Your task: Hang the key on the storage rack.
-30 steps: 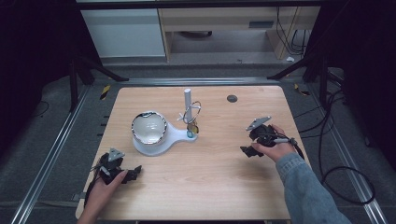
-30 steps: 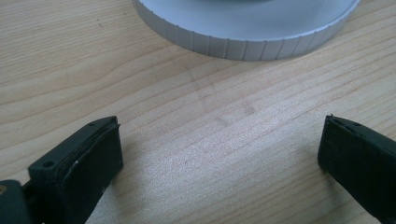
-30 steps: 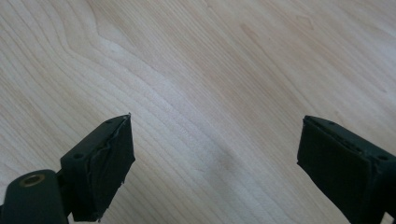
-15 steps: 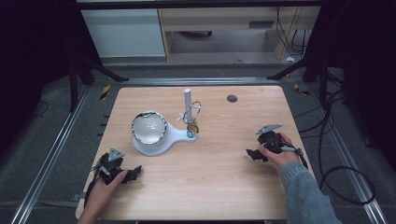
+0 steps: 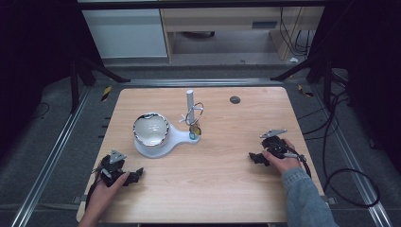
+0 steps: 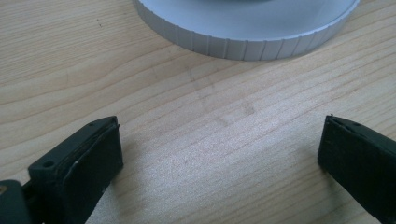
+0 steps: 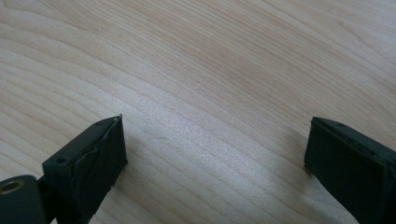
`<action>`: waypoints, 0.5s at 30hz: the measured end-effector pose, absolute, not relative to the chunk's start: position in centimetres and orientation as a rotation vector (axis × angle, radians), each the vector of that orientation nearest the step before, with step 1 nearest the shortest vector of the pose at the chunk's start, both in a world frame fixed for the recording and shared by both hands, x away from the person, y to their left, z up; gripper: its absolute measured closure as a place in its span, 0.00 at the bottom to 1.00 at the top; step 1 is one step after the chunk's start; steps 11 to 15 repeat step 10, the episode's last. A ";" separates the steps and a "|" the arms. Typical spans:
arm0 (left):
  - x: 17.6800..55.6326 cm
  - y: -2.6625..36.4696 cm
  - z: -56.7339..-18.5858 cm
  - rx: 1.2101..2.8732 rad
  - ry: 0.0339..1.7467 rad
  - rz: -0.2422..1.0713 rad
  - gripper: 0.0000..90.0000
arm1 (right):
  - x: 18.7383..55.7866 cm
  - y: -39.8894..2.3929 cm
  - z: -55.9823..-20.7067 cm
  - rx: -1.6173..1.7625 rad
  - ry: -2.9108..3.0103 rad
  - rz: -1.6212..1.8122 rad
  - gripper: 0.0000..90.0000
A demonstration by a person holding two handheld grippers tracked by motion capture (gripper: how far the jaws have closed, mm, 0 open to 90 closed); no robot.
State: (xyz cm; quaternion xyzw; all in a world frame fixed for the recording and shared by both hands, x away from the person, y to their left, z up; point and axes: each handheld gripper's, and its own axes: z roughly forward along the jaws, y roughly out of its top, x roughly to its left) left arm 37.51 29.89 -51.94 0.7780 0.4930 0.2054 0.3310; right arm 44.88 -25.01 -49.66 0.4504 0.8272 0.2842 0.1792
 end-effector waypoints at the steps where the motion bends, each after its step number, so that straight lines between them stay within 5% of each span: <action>1: 37.5 29.9 -51.9 2.034 1.289 0.537 0.00 | 44.9 -25.0 -49.8 1.280 2.340 0.814 0.03; 15: 37.5 29.9 -51.9 2.034 1.289 0.538 0.00 | 44.5 -25.2 -50.7 1.274 2.232 0.909 0.00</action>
